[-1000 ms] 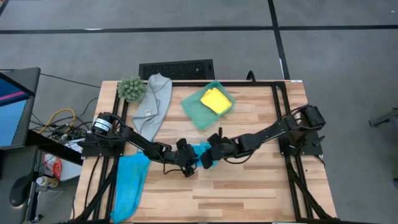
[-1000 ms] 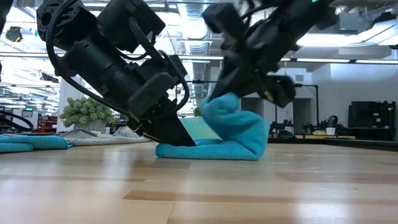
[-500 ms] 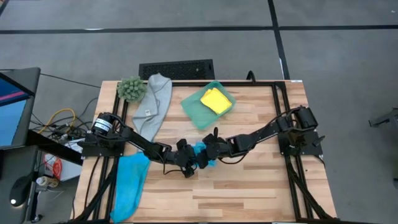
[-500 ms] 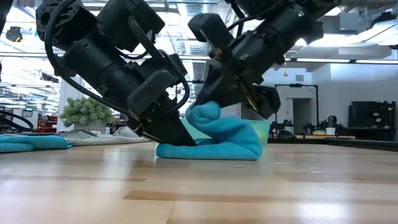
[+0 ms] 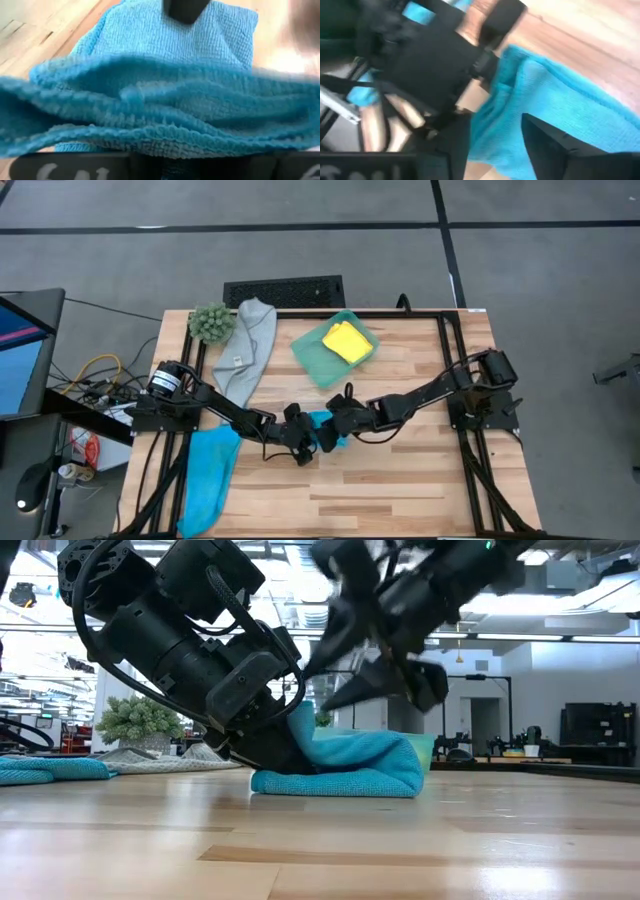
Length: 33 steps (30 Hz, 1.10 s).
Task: Fold microfiber towels
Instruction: Fold the right blue microfiber towel
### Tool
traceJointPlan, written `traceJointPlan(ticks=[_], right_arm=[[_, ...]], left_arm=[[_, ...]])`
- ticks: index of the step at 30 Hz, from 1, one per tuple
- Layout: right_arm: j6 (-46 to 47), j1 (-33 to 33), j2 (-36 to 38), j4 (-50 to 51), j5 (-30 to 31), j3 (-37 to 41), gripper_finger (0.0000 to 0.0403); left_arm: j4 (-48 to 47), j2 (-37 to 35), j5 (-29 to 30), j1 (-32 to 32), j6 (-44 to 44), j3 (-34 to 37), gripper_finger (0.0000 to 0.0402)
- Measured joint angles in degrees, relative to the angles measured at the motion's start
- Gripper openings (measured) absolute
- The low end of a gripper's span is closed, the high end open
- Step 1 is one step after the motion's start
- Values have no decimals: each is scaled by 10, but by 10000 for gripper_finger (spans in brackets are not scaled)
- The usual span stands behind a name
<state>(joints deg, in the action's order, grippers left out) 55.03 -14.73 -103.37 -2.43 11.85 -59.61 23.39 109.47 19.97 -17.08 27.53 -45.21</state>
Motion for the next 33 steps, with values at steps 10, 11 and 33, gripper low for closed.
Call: traceJointPlan(ticks=[10, 11, 33], right_arm=[[7, -68, 77, 120, 148, 0, 229], [16, -82, 75, 131, 175, 0, 224], [90, -124, -111, 80, 295, 0, 127]], left_arm=[[1, 0, -1, 0, 6, 0, 82], [1, 0, -1, 0, 6, 0, 82], [-36, -20, -36, 0, 16, -1, 82]])
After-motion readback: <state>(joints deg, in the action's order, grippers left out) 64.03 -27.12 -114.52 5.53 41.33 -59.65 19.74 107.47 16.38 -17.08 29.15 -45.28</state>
